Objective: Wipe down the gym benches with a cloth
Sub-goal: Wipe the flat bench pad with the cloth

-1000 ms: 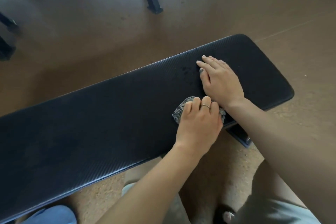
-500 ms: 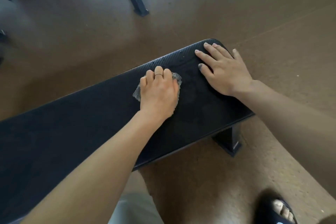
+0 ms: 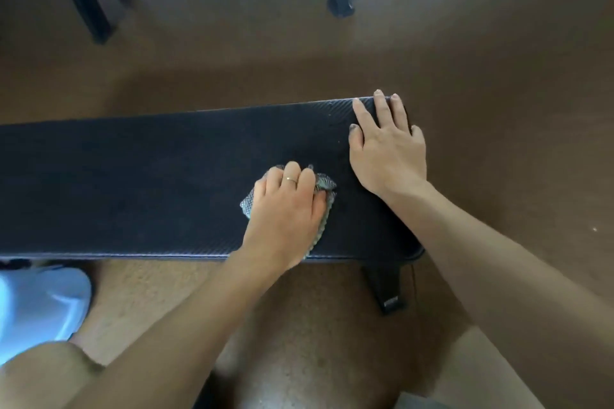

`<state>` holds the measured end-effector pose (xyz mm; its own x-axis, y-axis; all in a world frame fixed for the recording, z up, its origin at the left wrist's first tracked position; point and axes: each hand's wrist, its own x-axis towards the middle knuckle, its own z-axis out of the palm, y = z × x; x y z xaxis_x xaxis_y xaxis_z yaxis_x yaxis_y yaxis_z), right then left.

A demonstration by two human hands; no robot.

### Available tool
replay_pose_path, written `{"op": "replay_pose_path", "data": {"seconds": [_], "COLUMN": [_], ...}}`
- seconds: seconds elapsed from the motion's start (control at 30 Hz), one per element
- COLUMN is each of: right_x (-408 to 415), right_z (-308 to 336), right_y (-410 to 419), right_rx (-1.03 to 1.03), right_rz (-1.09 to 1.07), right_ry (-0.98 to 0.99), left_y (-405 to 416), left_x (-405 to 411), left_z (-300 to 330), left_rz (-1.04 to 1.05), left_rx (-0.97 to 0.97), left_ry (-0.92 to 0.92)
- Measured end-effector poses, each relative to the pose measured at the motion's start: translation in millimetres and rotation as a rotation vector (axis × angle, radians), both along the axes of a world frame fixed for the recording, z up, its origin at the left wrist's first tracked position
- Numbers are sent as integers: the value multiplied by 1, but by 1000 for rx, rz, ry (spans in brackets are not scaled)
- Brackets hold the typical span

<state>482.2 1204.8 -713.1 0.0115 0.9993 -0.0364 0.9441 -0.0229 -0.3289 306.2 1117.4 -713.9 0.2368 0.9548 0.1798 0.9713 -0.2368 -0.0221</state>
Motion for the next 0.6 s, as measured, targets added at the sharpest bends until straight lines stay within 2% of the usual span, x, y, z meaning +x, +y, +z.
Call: {"op": "replay_pose_path", "data": {"seconds": [0.1,0.27,0.43,0.6], "right_x": [-1,-1,-1,-5], "right_z": [-2,-6,-6,-8], "right_y": [-1,0,1,3], "right_rx": [39,65,82,98], "right_rz": [5,15,-7,-48], "right_ry": [-4,-33,-34,-19], "left_y": [-23,-6,45,97], "left_x": [4,8,16,20], "left_z": [-2,-8,1,3], "left_rz": [66,111,223,268], "left_rx": [-16,25,-94,-123], "left_ry": [51,69,-16,-86]}}
